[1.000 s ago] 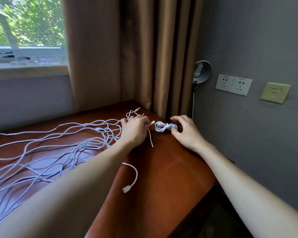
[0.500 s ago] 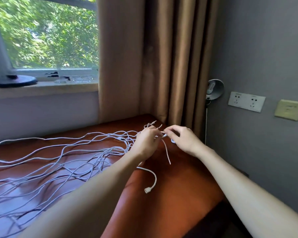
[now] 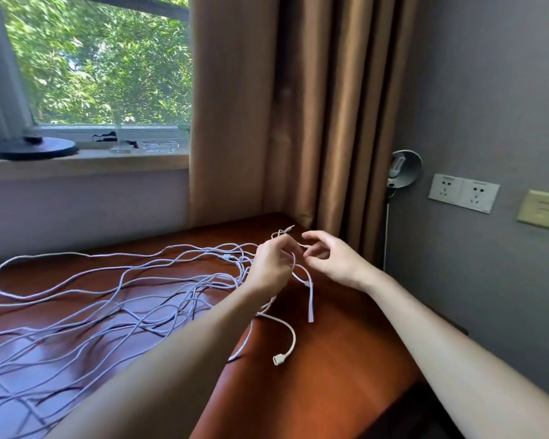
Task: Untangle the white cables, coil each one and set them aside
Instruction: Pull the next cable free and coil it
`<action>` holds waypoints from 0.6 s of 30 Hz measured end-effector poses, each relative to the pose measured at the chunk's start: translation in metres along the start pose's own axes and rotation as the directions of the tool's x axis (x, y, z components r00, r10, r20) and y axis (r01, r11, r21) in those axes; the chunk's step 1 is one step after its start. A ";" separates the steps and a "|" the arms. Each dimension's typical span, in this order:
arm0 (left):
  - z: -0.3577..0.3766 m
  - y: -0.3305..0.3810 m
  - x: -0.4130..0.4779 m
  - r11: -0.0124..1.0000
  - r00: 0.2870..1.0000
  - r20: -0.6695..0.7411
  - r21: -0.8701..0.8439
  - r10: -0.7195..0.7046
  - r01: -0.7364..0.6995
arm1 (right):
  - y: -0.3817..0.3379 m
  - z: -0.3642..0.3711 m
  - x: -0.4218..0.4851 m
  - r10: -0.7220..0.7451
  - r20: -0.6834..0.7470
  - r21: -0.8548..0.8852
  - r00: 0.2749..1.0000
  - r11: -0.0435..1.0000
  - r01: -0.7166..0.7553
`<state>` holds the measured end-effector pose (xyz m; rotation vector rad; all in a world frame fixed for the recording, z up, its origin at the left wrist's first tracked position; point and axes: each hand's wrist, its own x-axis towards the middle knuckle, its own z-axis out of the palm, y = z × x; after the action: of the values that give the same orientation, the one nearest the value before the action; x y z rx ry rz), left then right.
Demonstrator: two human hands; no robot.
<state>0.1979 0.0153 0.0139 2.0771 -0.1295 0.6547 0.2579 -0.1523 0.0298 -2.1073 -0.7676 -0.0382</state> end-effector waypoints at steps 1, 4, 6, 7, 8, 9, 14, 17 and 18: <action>0.001 -0.001 0.001 1.000 1.000 0.005 -0.018 -0.014 0.014 | 0.000 -0.001 0.001 -0.020 0.006 -0.021 1.000 1.000 0.020; 0.004 -0.002 0.002 0.999 0.999 0.037 -0.032 -0.025 0.026 | 0.001 -0.004 0.003 -0.035 0.068 -0.107 0.997 0.993 0.043; 0.004 -0.003 0.003 0.999 0.999 0.043 -0.049 -0.021 0.023 | 0.004 -0.003 0.003 -0.021 0.092 -0.123 0.996 0.992 0.032; 0.004 -0.004 0.002 0.998 0.999 0.038 -0.058 -0.015 0.017 | 0.005 -0.002 0.003 -0.020 0.093 -0.115 0.995 0.993 0.031; 0.004 -0.005 0.001 0.998 0.999 0.036 -0.059 -0.010 0.012 | 0.004 -0.001 0.002 -0.023 0.098 -0.100 0.995 0.994 0.033; 0.003 -0.005 0.000 0.998 0.999 0.038 -0.058 -0.010 0.012 | 0.002 0.000 0.001 -0.027 0.108 -0.087 0.994 0.996 0.036; 0.006 -0.003 -0.003 0.999 0.999 0.048 0.021 0.025 -0.026 | -0.003 0.000 0.000 -0.003 0.167 -0.012 0.986 1.000 0.005; 0.003 -0.001 -0.002 0.999 0.999 0.040 0.038 0.029 -0.031 | -0.007 0.000 -0.003 0.006 0.195 0.021 0.981 1.000 -0.010; 0.001 -0.001 -0.002 0.999 0.999 0.041 0.030 0.013 -0.015 | -0.008 0.000 -0.005 0.003 0.192 0.035 0.981 0.999 -0.010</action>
<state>0.1964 0.0147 0.0118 2.1213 -0.1586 0.6259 0.2496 -0.1508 0.0344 -2.0995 -0.8683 0.1840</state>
